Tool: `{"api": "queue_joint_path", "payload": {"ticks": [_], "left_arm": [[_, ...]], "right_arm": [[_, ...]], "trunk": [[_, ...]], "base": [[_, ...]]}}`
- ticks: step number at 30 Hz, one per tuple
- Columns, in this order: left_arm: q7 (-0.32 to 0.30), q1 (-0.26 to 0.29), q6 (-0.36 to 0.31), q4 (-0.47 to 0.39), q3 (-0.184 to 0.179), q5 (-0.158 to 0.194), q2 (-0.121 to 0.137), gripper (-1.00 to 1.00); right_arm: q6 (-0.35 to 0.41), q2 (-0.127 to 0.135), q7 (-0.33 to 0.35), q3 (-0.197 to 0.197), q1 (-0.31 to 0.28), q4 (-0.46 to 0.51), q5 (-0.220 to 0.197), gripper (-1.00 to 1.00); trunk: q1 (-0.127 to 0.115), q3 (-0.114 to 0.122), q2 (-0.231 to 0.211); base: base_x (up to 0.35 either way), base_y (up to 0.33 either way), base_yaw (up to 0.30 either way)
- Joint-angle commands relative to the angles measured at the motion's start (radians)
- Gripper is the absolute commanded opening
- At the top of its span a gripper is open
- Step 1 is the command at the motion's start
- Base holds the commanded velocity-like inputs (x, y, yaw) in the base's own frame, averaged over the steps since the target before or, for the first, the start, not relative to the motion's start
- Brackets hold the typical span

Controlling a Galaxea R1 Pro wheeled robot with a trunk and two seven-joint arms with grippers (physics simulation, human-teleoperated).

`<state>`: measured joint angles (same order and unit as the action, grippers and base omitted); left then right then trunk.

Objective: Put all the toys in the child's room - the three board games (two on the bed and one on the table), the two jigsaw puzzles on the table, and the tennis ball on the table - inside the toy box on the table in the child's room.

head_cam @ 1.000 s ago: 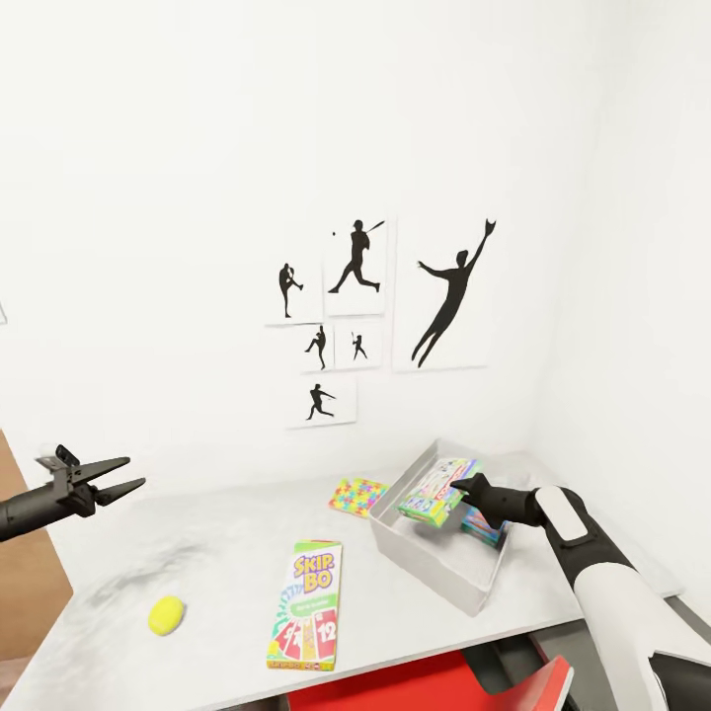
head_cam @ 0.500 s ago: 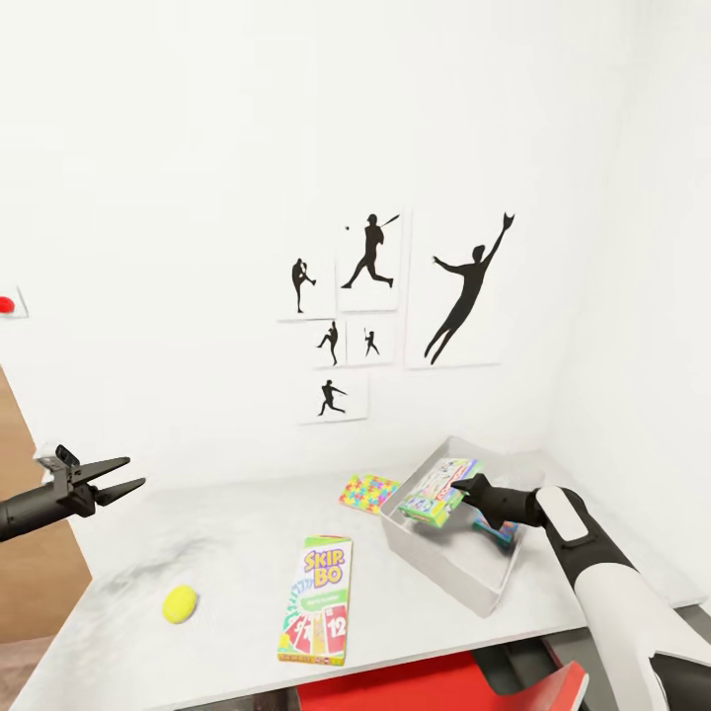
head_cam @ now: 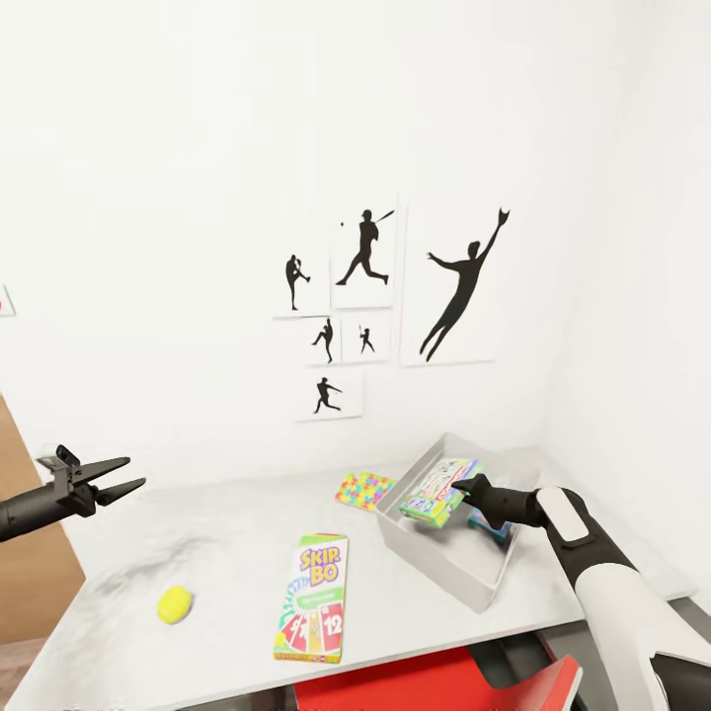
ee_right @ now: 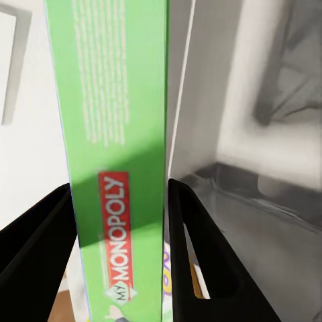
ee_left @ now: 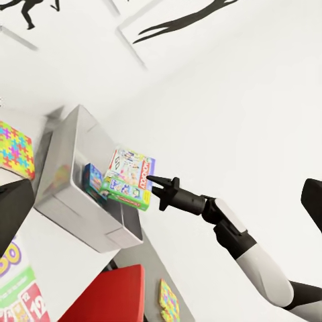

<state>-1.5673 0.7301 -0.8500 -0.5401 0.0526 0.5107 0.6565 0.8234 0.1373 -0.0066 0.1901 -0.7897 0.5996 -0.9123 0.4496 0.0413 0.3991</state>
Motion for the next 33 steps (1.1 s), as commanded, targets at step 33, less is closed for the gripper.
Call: {"api": "queue_joint_path", "payload": {"ticks": [33], "left_arm": [[-0.004, 0.000, -0.011, 0.000, 0.000, -0.001, 0.001, 1.00]], "right_arm": [[0.002, 0.019, 0.000, 0.005, 0.000, 0.000, -0.005, -1.00]], "trunk": [[0.000, -0.029, 0.001]], "base": [[0.000, 0.000, 0.021]]}}
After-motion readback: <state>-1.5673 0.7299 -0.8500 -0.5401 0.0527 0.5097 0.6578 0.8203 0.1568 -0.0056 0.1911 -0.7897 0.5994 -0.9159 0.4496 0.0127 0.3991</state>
